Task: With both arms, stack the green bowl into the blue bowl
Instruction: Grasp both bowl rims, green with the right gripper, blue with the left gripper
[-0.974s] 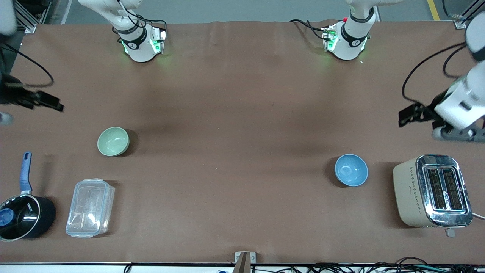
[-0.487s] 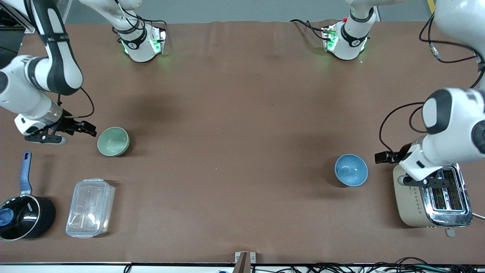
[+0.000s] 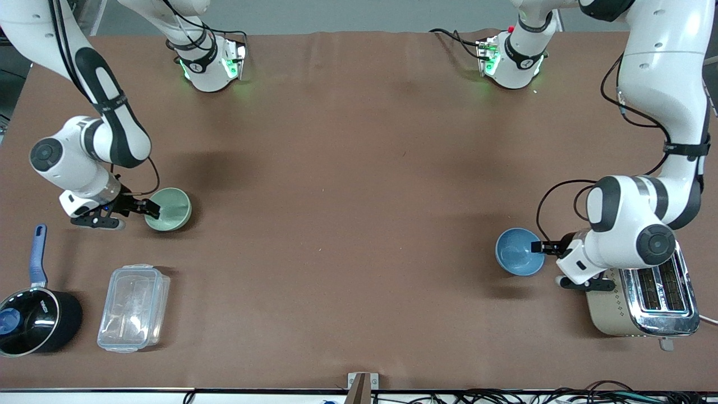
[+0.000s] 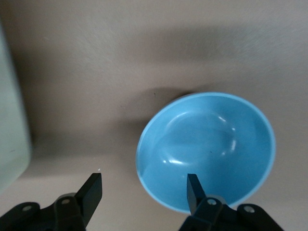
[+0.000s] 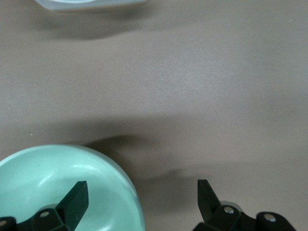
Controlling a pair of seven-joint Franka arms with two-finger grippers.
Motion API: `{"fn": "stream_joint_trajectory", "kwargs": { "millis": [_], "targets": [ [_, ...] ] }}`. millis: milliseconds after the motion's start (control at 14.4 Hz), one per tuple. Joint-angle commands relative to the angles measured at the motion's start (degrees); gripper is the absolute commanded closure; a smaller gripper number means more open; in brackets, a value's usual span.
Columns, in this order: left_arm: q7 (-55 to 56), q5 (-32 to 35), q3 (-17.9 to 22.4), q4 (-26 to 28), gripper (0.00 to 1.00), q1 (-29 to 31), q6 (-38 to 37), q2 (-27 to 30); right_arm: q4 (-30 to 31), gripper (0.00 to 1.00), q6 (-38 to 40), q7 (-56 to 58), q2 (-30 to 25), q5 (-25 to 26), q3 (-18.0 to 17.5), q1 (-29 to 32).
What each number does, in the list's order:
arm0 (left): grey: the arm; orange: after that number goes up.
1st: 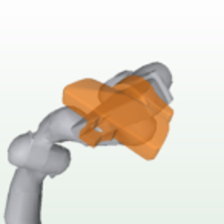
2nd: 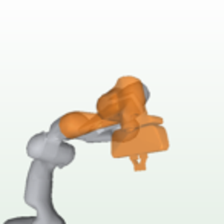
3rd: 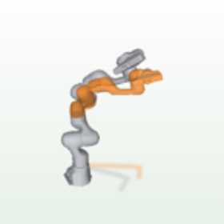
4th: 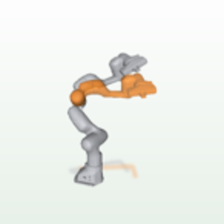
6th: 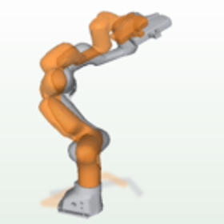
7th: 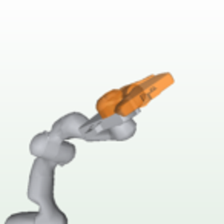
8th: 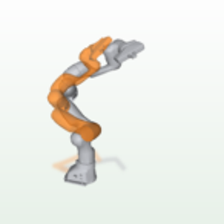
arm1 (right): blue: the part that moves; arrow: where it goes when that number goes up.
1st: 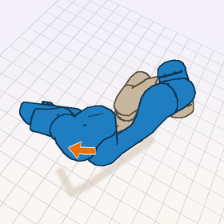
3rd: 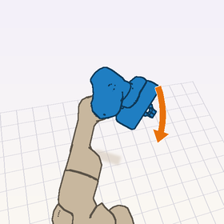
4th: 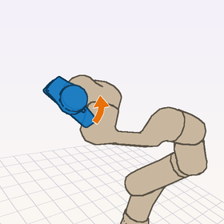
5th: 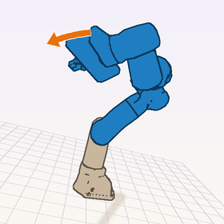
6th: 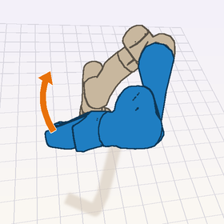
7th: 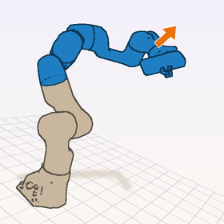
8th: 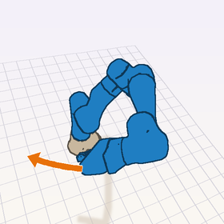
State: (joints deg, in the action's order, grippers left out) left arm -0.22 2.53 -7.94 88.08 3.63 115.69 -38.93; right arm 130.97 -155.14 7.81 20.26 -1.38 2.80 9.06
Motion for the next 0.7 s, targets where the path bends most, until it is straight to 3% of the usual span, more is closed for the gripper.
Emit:
{"fn": "stream_joint_trajectory", "kwargs": {
  "millis": [0,139,348,417,626],
  "targets": [
    [-0.8,1.1,-0.1,0.6,0.40,0.2,2.1,-1.2,-0.3,0.00,3.5,-1.2,-0.5,-1.0,-0.3,-1.7],
    [-0.8,1.0,-0.1,0.5,0.60,-0.3,3.6,-2.5,-0.3,0.06,5.7,-1.2,-0.8,-0.9,-0.3,-2.4],
    [-0.9,1.0,-0.2,0.4,0.95,-0.3,5.2,-3.3,-0.2,0.23,5.7,-0.4,-0.9,-0.9,-0.2,-2.1],
    [-0.9,0.9,-0.4,0.2,1.00,-0.4,5.3,-3.3,-0.3,0.29,5.6,-0.3,-0.9,-0.8,-0.2,-2.1],
    [-1.0,0.8,-2.5,-0.5,1.00,-0.6,5.5,-2.1,-0.2,0.51,5.1,1.6,-0.8,-0.5,-0.2,-1.5]
  ]
}}
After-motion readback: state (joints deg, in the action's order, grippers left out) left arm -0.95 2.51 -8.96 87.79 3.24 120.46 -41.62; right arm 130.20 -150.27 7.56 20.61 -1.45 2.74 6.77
